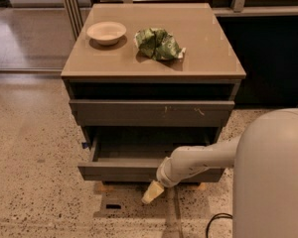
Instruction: Open middle drawer
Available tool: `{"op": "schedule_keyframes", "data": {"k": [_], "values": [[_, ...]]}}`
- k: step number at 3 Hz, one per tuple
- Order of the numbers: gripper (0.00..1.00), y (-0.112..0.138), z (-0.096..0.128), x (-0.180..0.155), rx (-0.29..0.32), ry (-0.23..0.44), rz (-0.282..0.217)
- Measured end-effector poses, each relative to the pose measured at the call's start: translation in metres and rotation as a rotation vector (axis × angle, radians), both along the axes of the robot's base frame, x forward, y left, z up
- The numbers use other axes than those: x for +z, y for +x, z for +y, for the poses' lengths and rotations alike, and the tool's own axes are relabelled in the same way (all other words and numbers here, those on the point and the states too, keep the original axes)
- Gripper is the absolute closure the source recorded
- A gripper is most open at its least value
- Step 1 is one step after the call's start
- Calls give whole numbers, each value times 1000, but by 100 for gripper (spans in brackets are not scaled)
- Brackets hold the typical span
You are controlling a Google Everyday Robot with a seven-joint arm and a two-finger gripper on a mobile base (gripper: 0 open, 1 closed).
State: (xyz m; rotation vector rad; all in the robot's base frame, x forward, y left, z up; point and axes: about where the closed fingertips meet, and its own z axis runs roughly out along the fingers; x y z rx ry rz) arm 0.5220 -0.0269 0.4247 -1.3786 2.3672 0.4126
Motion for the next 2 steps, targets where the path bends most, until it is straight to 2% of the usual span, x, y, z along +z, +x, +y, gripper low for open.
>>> {"op": "schedule_keyframes", "data": {"k": [2], "values": [[0,-3,3,-4,5,4,16]]}}
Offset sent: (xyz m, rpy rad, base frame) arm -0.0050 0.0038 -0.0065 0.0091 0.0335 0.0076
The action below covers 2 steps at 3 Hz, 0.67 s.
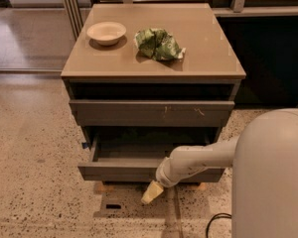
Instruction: Open middle drawer
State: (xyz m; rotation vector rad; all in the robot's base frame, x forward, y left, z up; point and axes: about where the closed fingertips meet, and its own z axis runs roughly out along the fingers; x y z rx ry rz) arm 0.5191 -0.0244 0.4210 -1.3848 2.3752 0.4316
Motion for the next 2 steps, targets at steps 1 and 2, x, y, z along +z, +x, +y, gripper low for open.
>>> {"op": "schedule_keyframes", "data": {"k": [1,2], "values": [[0,-12,2,-1,11,7,28],[0,-12,2,3,11,7,28]]}}
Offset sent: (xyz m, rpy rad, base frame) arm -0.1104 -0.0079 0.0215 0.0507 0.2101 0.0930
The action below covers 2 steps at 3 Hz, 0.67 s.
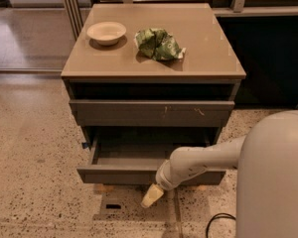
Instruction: Open middle drawer
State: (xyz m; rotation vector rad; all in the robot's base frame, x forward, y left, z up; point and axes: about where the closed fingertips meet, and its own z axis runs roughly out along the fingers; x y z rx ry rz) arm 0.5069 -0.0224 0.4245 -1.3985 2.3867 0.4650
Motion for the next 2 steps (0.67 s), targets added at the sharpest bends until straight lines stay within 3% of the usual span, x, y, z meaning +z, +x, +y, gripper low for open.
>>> {"op": "schedule_keyframes", "data": {"k": [1,2], "values": [[0,-15,-3,4,4,4,31],[0,-15,-3,4,4,4,31]]}}
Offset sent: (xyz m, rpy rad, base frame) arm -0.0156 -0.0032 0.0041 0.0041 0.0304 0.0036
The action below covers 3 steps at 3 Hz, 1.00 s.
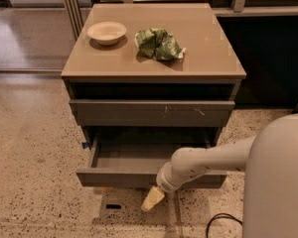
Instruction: Open middle drawer
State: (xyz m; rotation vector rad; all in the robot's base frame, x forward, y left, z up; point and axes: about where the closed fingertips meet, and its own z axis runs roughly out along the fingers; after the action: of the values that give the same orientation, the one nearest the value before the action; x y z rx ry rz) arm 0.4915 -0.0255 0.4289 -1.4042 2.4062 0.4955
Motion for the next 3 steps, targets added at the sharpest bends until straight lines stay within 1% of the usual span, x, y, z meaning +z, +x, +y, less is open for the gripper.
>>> {"op": "schedule_keyframes", "data": {"k": [2,3], "values": [[0,-11,7,-1,15,32,38],[0,-30,7,9,34,46,68]]}}
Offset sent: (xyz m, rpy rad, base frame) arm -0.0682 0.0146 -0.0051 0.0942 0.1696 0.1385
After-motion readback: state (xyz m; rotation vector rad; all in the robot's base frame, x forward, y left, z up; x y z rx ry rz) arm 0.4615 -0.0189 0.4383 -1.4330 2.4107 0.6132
